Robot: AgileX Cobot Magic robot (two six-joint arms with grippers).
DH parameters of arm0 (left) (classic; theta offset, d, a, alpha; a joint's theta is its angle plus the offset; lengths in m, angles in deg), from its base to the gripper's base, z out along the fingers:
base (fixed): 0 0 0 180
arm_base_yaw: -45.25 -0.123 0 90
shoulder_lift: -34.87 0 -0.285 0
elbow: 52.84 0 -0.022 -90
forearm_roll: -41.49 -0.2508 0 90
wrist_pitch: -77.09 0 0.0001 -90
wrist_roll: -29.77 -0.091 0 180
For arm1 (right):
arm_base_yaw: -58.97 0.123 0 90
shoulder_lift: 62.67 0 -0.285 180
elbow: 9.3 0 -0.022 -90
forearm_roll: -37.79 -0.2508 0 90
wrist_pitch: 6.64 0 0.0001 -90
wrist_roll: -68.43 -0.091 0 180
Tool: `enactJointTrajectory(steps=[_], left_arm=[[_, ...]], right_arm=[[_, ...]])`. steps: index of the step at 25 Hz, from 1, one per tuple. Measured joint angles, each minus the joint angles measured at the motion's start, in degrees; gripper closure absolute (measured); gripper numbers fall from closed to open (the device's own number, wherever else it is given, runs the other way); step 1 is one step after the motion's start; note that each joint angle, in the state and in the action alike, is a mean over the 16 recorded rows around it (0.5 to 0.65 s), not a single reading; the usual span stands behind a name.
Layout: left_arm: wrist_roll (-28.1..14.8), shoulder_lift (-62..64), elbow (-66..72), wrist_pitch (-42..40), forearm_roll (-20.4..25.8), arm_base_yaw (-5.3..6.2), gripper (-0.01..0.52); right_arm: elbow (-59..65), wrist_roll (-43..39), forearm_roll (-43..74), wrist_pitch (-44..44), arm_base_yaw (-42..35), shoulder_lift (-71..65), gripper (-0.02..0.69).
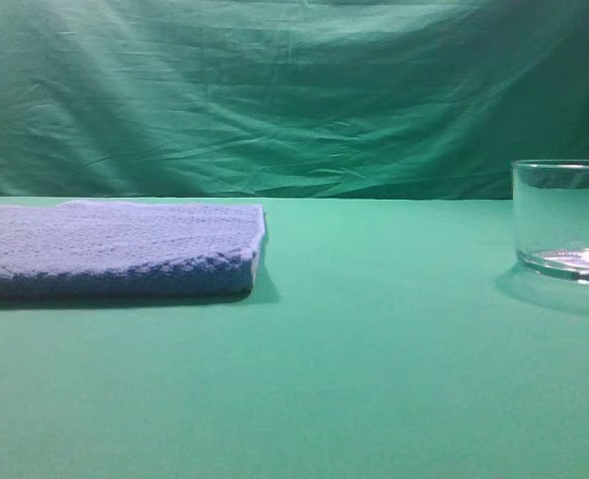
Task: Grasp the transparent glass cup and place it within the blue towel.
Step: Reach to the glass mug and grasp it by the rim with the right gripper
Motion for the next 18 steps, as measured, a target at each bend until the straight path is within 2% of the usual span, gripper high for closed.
enactJointTrajectory(steps=[18], left_arm=[[0.01,0.00,0.00,0.00,0.00,0.00,0.514]], right_arm=[[0.00,-0.10,0.04,0.00,0.00,0.00,0.665]])
